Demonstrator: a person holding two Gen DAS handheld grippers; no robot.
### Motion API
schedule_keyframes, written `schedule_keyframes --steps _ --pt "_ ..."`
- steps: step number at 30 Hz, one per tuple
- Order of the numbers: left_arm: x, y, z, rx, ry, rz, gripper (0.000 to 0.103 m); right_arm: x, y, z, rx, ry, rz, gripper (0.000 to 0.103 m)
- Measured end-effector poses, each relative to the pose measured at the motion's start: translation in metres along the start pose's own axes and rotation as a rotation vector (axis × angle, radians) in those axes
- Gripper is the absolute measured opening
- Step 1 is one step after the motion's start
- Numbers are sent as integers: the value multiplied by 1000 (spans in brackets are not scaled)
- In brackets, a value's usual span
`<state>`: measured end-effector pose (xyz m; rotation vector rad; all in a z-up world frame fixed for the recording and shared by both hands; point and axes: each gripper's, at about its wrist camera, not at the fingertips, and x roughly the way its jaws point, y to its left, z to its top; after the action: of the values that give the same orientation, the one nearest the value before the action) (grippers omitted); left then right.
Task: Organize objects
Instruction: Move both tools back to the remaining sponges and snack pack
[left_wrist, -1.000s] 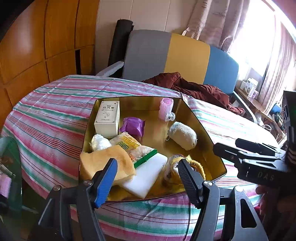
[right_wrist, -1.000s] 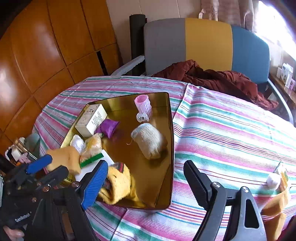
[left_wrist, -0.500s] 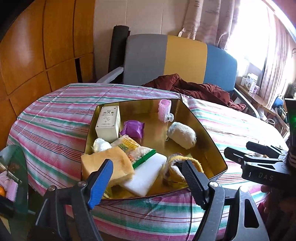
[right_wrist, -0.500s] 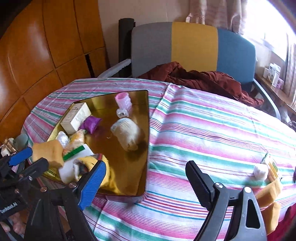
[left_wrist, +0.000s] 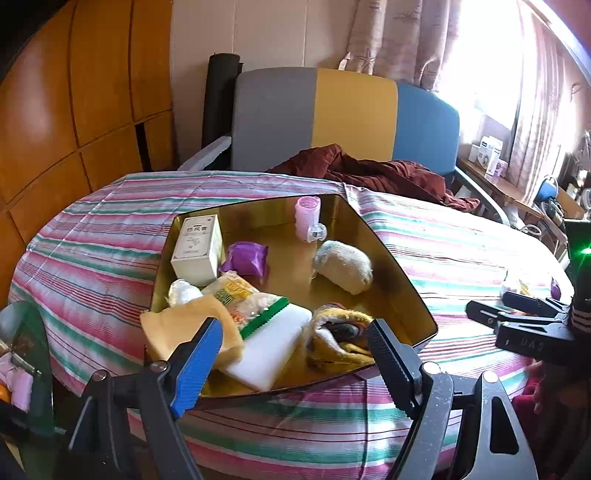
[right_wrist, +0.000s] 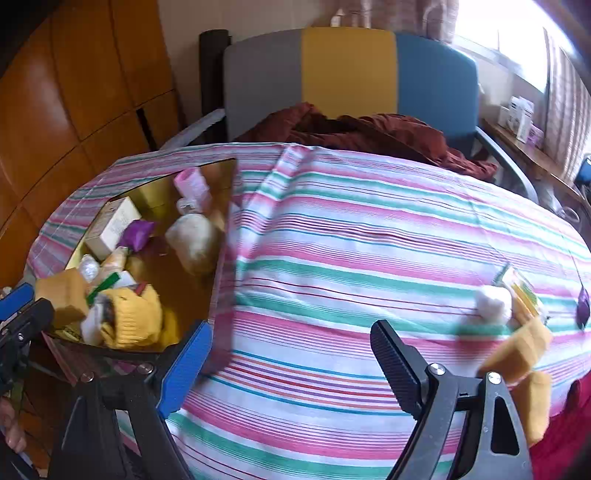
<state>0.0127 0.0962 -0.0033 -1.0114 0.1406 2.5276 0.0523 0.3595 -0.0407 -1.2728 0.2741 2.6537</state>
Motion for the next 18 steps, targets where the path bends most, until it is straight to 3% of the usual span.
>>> schedule_keyframes --steps 10,16,18 --pt "4 -37 12 81 -11 -80 83 -41 -103 -5 180 -44 -163 89" --pt "11 -74 16 164 8 -144 83 -71 -180 -16 391 -77 -266 89" --pt "14 -87 16 196 20 -164 83 -76 -209 -22 518 -87 -223 89"
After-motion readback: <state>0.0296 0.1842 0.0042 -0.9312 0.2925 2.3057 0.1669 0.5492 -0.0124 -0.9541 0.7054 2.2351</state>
